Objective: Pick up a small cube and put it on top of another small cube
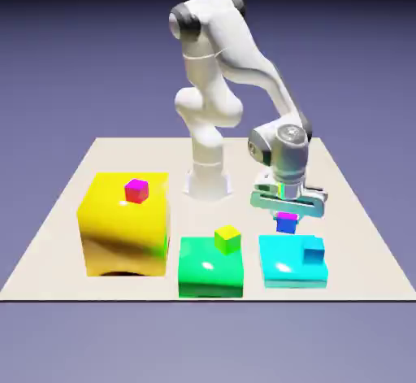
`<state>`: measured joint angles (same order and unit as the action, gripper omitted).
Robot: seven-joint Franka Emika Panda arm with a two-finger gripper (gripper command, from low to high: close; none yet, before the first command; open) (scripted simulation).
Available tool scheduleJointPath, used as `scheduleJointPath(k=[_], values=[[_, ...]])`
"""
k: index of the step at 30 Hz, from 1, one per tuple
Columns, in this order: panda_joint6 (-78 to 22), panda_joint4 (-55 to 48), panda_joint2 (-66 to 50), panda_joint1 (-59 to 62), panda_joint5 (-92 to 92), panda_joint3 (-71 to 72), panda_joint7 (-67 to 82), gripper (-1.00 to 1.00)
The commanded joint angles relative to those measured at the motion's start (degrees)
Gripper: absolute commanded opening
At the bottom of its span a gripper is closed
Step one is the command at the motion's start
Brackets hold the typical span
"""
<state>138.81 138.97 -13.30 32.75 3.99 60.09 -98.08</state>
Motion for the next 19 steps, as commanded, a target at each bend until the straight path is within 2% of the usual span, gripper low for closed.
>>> scheduleJointPath(k=[1, 8, 13, 14, 19], values=[[-1.5, -2.1, -0.4, -1.2, 0.1, -1.0, -1.5, -1.00], [-11.5, -16.6, -3.5, -10.0, 0.1, -7.9, -11.2, -1.00], [-2.7, -13.8, -11.1, -15.5, 7.0, -13.5, -15.6, -1.00], [-2.7, -13.8, -11.1, -15.5, 7.0, -13.5, -15.6, 1.00], [-11.5, -16.6, -3.5, -10.0, 0.1, -7.9, -11.2, 1.00]])
